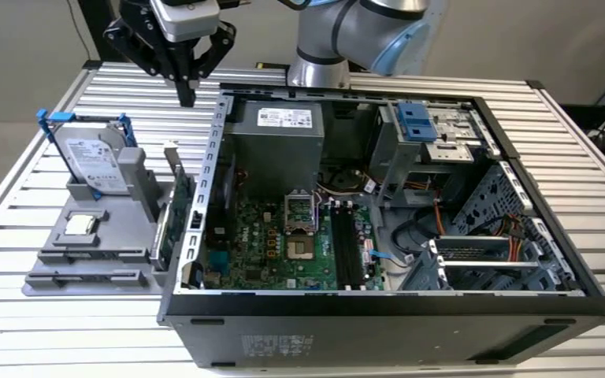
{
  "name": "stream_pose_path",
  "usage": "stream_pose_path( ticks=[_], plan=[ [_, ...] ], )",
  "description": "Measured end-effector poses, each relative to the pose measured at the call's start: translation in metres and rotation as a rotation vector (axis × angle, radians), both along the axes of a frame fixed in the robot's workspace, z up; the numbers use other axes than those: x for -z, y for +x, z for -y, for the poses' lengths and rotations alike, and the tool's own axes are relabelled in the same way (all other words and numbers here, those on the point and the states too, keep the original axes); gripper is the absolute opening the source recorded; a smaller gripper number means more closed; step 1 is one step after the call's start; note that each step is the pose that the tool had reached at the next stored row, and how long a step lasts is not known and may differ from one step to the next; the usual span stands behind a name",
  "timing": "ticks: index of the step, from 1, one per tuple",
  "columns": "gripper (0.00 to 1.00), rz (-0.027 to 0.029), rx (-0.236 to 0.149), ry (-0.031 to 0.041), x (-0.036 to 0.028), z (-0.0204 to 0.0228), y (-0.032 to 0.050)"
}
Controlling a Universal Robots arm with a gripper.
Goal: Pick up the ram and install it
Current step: 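Reach for the ram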
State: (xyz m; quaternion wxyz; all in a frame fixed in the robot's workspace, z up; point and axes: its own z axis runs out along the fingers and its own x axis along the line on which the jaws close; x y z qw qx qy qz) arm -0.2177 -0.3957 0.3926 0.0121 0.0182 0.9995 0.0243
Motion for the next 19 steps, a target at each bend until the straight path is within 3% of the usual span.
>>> stream_pose_path(
  ticks=[19],
  plan=[
    [0.00, 0.0000, -0.039, 0.0000, 0.0000, -0.0005, -0.0341]
  ],
)
